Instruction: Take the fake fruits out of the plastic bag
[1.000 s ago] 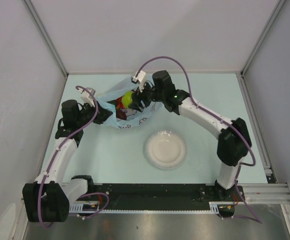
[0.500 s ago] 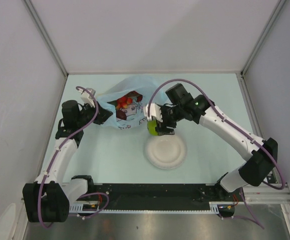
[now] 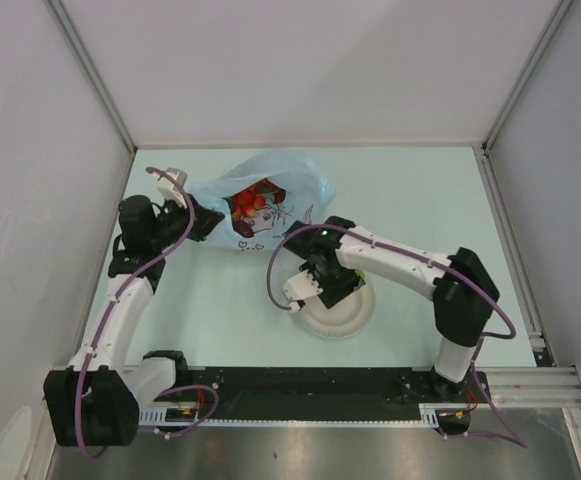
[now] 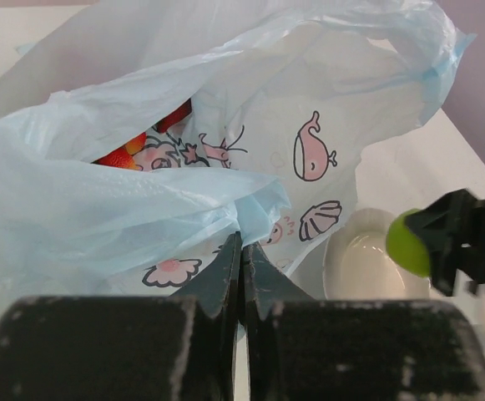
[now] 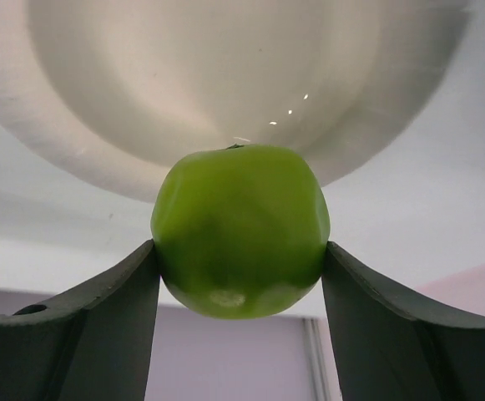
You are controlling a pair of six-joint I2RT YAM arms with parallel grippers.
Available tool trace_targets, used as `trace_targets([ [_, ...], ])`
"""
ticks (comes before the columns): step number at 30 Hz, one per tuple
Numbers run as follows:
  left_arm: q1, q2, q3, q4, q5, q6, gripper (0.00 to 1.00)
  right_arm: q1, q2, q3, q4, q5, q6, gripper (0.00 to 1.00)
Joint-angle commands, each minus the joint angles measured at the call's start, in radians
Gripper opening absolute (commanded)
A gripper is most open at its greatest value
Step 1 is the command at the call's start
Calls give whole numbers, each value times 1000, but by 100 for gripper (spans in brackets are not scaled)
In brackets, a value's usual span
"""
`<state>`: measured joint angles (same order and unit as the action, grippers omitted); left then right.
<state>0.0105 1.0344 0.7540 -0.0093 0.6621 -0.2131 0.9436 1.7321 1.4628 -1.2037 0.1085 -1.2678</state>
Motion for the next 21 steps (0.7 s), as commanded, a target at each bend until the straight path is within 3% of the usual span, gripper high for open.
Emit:
trace_targets([
  [1, -3, -43, 24, 71, 34, -29, 6, 37, 101, 13, -71, 296, 71, 25],
  [7, -3, -97, -22, 84, 24, -40, 6, 53, 207, 47, -120, 362, 173, 23],
  [12, -3, -123, -45, 83, 27, -46, 6, 83, 230, 65, -158, 306, 203, 26],
  [15, -3, -131, -48, 78, 25, -46, 6, 87, 248, 82, -186, 274, 240, 35],
  [21, -1, -143, -51, 74, 27, -54, 6, 89, 265, 146, -220, 154, 311, 72],
])
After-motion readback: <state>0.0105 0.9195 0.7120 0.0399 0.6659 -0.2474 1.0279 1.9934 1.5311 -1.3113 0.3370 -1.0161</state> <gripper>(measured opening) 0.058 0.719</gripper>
